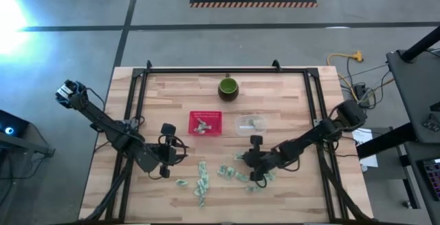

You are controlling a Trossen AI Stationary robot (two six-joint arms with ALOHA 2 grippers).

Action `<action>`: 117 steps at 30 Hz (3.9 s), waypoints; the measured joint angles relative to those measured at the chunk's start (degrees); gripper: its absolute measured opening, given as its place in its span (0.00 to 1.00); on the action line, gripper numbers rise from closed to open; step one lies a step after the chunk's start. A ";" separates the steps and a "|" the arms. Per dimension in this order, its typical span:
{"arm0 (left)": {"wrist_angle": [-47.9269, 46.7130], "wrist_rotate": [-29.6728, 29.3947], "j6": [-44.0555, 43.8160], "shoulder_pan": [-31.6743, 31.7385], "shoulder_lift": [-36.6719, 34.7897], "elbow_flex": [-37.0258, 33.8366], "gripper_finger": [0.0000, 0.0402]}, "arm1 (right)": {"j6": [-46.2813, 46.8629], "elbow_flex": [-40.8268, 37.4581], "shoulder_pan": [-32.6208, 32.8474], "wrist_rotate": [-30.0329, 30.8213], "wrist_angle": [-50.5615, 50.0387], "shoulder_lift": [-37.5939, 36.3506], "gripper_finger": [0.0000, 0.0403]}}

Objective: Pick and place items into bin
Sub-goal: Put the stevia packet into the transparent bin

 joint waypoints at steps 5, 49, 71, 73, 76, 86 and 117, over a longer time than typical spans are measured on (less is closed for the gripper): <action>0.00 0.00 0.00 0.02 0.00 0.00 0.31 | -2.30 0.00 0.00 0.05 -1.50 -3.36 0.04; 0.54 -0.02 1.29 0.00 0.00 -0.22 0.31 | 0.75 -2.60 -11.41 13.77 -24.19 -15.99 0.26; 0.42 -0.02 1.20 0.02 0.00 -0.22 0.31 | 21.40 -3.08 9.85 -1.28 -28.61 -20.84 0.26; 0.24 -0.02 1.23 0.02 0.00 -0.22 0.31 | 22.05 -3.20 11.91 -1.24 -26.78 -19.05 0.25; 0.18 -0.02 1.57 0.02 0.00 -0.22 0.31 | 22.12 -3.21 13.75 -1.24 -22.53 -16.09 0.24; 0.11 -0.02 2.45 0.02 0.00 -0.22 0.31 | 24.30 -3.02 14.36 -1.90 -18.65 -10.54 0.28; 1.51 0.02 2.45 0.04 2.51 -0.94 0.31 | 25.50 -3.45 14.36 -4.72 -15.74 -6.41 0.30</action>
